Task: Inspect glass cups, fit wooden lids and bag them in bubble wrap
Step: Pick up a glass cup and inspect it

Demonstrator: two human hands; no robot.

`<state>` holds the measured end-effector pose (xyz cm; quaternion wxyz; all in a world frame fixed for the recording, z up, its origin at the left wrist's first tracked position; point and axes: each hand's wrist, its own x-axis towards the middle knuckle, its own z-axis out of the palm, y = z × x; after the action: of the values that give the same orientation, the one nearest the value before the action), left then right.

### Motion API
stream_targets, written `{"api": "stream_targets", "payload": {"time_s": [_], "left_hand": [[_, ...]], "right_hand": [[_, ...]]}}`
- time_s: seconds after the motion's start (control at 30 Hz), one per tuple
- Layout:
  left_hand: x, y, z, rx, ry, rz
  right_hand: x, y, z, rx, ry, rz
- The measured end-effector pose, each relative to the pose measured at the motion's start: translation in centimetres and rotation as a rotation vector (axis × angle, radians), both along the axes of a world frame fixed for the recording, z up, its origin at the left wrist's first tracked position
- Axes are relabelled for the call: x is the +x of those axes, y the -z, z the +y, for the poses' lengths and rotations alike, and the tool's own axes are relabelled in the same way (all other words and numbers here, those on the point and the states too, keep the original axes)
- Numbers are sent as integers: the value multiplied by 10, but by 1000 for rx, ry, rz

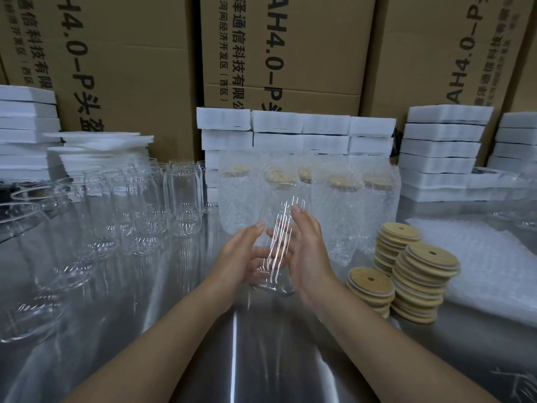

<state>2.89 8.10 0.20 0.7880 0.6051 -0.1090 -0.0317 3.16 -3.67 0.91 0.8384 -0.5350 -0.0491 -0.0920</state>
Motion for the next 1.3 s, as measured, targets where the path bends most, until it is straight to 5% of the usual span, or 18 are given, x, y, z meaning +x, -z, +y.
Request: {"api": "stream_targets", "payload": {"time_s": [0.27,0.5,0.8,1.03,1.2,1.3], "left_hand": [[-4,0,-5,35,56,42],[-10,1,-7,223,-10,-101],[-1,3,-3,45,-27,-22],[6,3,-2,6,186,19],[5,4,-1,-37,248,55],[-2,4,-5,-10,218,50]], "right_hand": [[2,4,-3,-67,110,0],[-3,2,0,-207,187,-79],[-6,-5,0,-130,156,-83],[-13,-12,-1,-26,64,-29],[-17,-17,-3,-173,102,-37],[-19,-21,-5,-473,137,-90]]}}
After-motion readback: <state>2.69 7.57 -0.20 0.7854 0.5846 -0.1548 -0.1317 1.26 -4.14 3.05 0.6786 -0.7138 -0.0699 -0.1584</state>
